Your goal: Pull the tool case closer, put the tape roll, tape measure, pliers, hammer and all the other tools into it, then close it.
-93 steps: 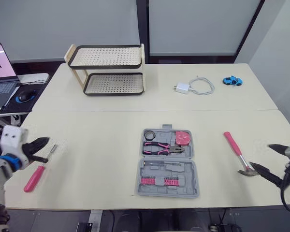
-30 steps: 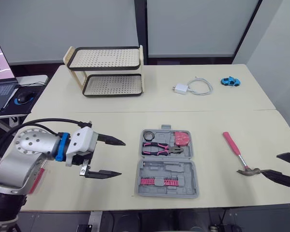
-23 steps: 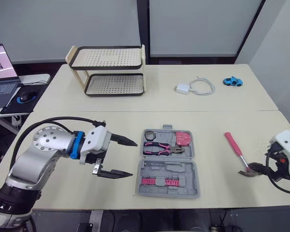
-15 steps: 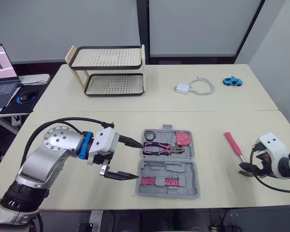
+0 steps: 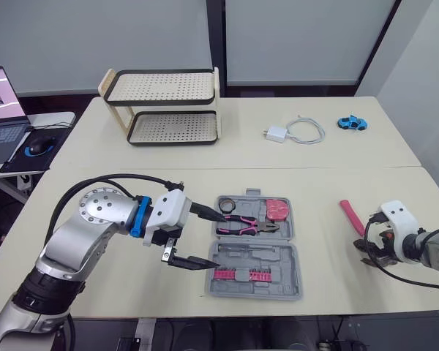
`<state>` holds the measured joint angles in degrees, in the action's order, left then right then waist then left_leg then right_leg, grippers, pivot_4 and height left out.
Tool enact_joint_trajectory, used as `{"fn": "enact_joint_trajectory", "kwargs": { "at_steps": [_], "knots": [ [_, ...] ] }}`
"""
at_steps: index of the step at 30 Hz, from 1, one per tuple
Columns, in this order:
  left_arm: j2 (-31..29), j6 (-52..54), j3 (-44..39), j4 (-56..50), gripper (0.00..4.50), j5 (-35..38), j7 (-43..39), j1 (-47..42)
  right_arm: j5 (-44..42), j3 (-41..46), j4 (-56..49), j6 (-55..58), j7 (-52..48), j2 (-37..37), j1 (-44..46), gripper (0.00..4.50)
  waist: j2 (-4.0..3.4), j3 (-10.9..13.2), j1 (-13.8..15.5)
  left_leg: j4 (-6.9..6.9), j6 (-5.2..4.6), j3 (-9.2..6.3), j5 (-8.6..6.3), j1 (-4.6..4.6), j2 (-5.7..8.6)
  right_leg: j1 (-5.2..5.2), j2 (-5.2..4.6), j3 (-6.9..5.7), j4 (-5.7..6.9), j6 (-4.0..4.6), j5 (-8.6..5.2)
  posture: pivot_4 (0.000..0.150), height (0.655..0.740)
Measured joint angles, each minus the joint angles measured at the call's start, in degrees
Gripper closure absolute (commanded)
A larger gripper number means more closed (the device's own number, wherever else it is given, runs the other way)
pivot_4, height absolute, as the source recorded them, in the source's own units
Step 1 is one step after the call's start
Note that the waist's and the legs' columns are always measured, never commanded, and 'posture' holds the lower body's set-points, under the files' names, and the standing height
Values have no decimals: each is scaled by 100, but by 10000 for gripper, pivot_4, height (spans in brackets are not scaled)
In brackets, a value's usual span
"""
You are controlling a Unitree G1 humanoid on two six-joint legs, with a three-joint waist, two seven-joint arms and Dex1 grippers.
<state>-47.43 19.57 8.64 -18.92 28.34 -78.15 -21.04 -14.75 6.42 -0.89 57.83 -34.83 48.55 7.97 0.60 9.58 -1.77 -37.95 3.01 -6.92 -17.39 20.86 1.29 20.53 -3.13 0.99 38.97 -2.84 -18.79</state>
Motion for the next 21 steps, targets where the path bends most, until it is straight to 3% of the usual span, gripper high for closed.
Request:
{"fn": "enact_joint_trajectory", "kwargs": {
  "at_steps": [21],
  "knots": [
    [241, 164, 103, -107, 248, -55, 215, -184, -2, 540, -103, -895, 263, -449, -671, 0, 0, 0, 6, 0, 0, -2, 0, -1, 1, -2, 1, -1, 1, 0, 0, 1500, 7400]
  ]
}}
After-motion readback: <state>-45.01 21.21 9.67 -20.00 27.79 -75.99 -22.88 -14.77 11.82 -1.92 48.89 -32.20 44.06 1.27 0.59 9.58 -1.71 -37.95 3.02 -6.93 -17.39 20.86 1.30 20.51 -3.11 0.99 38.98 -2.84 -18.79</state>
